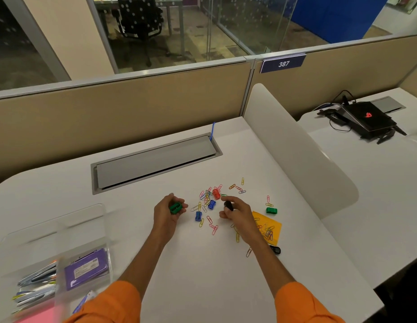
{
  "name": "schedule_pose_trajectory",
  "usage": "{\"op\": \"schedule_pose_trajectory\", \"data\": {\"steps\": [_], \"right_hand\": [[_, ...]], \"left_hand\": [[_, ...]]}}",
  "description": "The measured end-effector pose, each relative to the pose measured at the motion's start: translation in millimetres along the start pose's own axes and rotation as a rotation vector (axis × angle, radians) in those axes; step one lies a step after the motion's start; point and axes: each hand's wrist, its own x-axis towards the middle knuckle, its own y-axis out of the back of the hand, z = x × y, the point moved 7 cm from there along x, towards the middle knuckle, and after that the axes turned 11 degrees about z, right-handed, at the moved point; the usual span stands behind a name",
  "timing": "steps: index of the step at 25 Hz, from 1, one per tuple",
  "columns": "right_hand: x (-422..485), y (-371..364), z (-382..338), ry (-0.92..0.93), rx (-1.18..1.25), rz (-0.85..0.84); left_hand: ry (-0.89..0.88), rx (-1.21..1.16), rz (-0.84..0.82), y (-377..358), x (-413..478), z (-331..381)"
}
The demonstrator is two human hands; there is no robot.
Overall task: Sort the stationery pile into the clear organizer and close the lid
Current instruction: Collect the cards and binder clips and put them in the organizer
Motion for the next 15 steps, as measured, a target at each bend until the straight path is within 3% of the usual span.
{"op": "schedule_pose_trajectory", "data": {"steps": [3, 6, 8, 10, 12, 15], "right_hand": [[3, -3, 5, -0.142, 0.086, 0.015], [10, -3, -4, 0.028, -0.222, 0.109], [10, -11, -17, 0.193, -0.388, 0.104], [9, -23, -25, 0.306, -0.551, 0.043], [10, -35, -26, 0.364, -0.694, -0.005], [16, -46, -18, 0.39, -0.815, -0.013]], "left_hand": [[-0.034, 0.129, 0.014, 1, -1, 4], [-0.112, 0.299, 0.0, -1, -3, 7], [-0.293, 0.568, -0.033, -5, -2, 10], [-0.552, 1.029, -0.154, -17, -4, 7], [-0.684, 1.44, -0.302, -27, -8, -7], [-0.778, 1.633, -0.385, -34, -10, -17]]}}
